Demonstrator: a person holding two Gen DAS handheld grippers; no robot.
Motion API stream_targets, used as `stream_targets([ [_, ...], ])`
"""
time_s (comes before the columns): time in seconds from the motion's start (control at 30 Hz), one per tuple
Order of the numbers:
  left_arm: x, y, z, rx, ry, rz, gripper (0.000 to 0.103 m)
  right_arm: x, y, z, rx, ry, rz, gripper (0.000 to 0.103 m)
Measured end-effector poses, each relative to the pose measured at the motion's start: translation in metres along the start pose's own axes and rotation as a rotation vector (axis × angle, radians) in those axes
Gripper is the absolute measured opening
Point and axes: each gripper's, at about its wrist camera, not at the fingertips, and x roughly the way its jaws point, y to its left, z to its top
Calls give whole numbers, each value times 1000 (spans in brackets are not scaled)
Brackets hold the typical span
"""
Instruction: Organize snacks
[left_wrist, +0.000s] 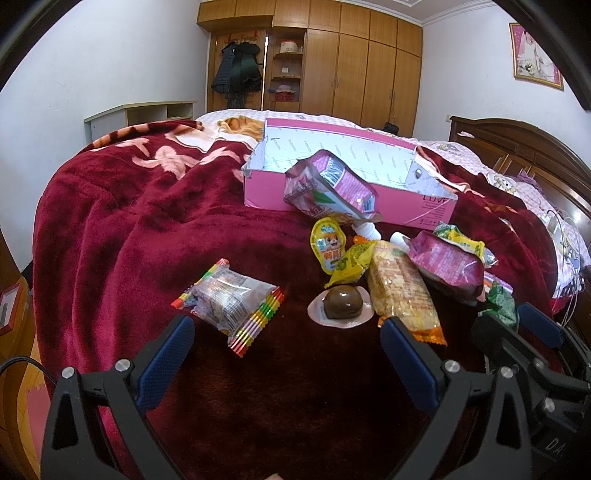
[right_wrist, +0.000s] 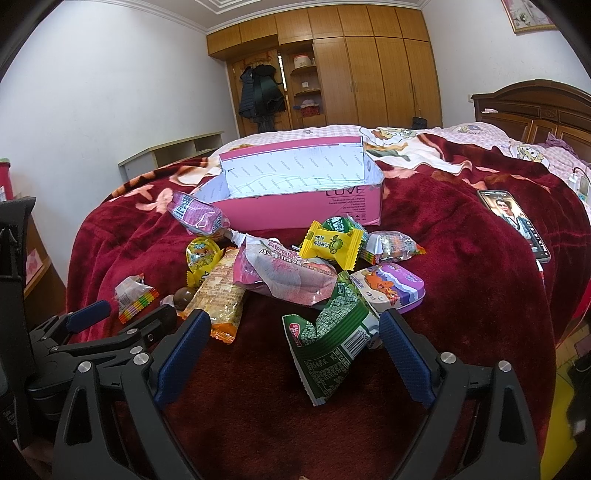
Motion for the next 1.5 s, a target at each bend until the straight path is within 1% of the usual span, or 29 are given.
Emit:
stream_targets([
  [0.7, 3, 1, -1, 4, 1, -9, 103, 0, 2, 1, -3, 3, 6, 95],
  [0.87, 0, 4, -5, 20, -19, -33, 103, -1, -2, 2, -10, 13, 25, 95],
  [0.97, -2, 6, 0, 19, -34, -33, 103, -3, 0, 3, -26, 14, 32, 95],
  [1.2, -6, 19, 5, 42, -72, 5, 103, -6, 2, 3, -54, 12, 44, 95],
  [1.37, 4, 28, 9, 50, -53, 37, 103, -11, 2, 4, -68, 6, 55, 95],
  [1.5, 16, 32, 10, 72, -18, 27, 103, -12, -2, 4, -58, 14, 64, 94],
])
